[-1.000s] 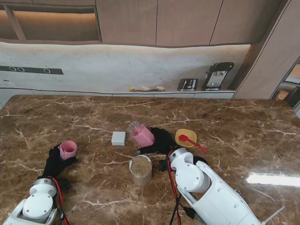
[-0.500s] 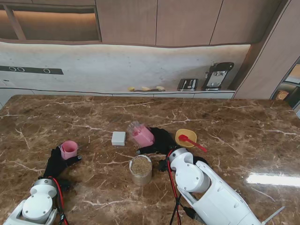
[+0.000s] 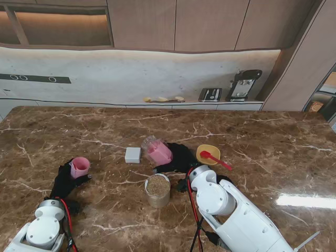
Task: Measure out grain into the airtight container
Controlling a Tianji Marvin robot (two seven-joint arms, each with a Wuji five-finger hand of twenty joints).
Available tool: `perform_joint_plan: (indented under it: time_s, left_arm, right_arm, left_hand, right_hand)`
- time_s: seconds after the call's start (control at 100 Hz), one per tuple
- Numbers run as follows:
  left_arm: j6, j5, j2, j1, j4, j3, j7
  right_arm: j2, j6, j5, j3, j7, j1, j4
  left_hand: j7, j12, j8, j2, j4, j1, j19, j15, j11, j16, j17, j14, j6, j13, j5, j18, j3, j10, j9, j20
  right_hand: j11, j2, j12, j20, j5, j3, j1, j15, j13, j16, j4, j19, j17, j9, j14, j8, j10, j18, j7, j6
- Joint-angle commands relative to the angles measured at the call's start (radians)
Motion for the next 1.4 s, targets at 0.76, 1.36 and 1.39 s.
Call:
perform_joint_plan:
  time_s: [0.76, 1.36, 1.39]
  left_arm:
    - [0.155, 0.178, 0.004, 0.022, 0.074, -0.025, 0.072]
    - [0.237, 0.268, 0.037, 0.039, 0.038, -0.05, -0.011]
    - [0.238, 0.27, 0.038, 0.039, 0.037, -0.05, -0.014]
  right_arm:
    - [-0.005, 0.0, 0.011, -0.021, 0.015, 0.014, 0.004]
    - [-0.01, -0.005, 0.019, -0.02, 0.001, 0.009, 0.004]
    - [-0.01, -0.006, 0.02, -0.021, 0.0, 0.009, 0.005]
  left_hand:
    - [-0.001, -0.023, -0.121, 0.093, -0.068, -0.009, 0.098, -0.015, -0.001, -0.101, 0.084, 0.029, -0.01, -0.023, 0.332, 0.197, -0.064, -0.034, -0.06, -0.054]
    - [-0.028, -0.033, -0.148, 0.085, -0.035, -0.05, 0.098, -0.026, -0.039, -0.156, 0.083, 0.033, 0.047, -0.022, 0.302, 0.2, 0.024, -0.03, -0.067, -0.054]
    - [-0.033, -0.031, -0.147, 0.087, -0.03, -0.06, 0.098, -0.025, -0.04, -0.157, 0.083, 0.035, 0.052, -0.022, 0.296, 0.202, 0.034, -0.03, -0.067, -0.054]
  right_hand:
    - [0.183, 0.357, 0.025, 0.017, 0.114, 0.245, 0.125, 0.035, 0.053, -0.011, -0.015, 0.0, -0.009, 0.11, -0.144, 0.013, -0.118, -0.09, 0.161, -0.226]
    - [0.183, 0.358, 0.025, 0.017, 0.113, 0.247, 0.12, 0.034, 0.052, -0.011, -0.016, -0.001, -0.01, 0.109, -0.145, 0.011, -0.118, -0.09, 0.16, -0.227]
    - [0.182, 0.358, 0.025, 0.017, 0.113, 0.247, 0.119, 0.034, 0.052, -0.011, -0.016, -0.001, -0.01, 0.109, -0.145, 0.011, -0.117, -0.09, 0.16, -0.225]
